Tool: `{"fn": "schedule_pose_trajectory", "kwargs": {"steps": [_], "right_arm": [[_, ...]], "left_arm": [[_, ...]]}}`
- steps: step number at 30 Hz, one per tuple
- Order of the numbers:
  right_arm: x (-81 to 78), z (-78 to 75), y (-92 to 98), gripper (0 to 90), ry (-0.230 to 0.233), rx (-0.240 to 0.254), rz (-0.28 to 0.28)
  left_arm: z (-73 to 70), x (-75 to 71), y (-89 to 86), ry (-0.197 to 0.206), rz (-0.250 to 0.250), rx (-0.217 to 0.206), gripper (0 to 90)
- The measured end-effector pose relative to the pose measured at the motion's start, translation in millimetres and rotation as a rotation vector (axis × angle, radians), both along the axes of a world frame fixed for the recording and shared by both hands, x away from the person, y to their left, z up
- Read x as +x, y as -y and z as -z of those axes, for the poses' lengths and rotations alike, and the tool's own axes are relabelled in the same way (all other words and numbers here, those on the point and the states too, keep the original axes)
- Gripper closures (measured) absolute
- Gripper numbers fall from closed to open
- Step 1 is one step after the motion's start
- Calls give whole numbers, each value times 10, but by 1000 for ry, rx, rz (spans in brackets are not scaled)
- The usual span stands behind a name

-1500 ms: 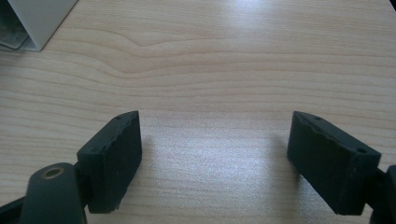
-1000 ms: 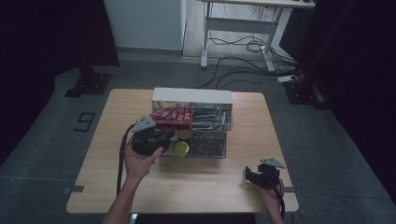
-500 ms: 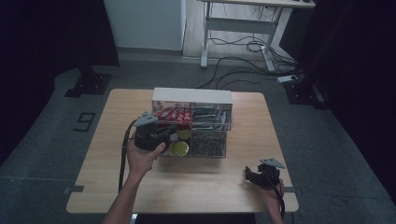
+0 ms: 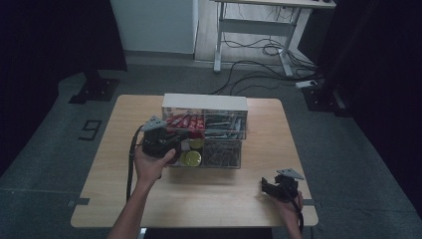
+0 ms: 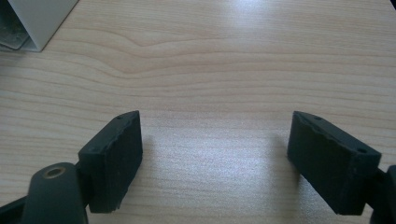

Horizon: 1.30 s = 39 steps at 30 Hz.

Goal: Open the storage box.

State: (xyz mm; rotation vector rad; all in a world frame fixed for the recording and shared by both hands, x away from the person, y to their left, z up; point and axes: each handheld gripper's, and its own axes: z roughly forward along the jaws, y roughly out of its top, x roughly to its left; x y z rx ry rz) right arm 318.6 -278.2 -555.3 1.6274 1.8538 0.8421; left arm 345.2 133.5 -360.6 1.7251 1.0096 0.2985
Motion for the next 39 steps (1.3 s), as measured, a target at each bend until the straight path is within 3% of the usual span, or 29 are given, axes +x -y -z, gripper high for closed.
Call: {"fn": "schedule_pose_trajectory", "kwargs": {"steps": [6, 15, 33, 39], "right_arm": [[0, 0, 1, 179, 0, 0, 0], [0, 0, 0, 179, 0, 1, 0], [0, 0, 1, 180, 0, 0, -1], [-1, 0, 1, 182, 0, 0, 0]], "left_arm": [[-40, -4, -9, 7, 5, -17, 900], [-148, 7, -2, 23, -1, -9, 900], [-342, 162, -24, 28, -16, -46, 900], [-362, 185, 6, 33, -28, -37, 900]]}}
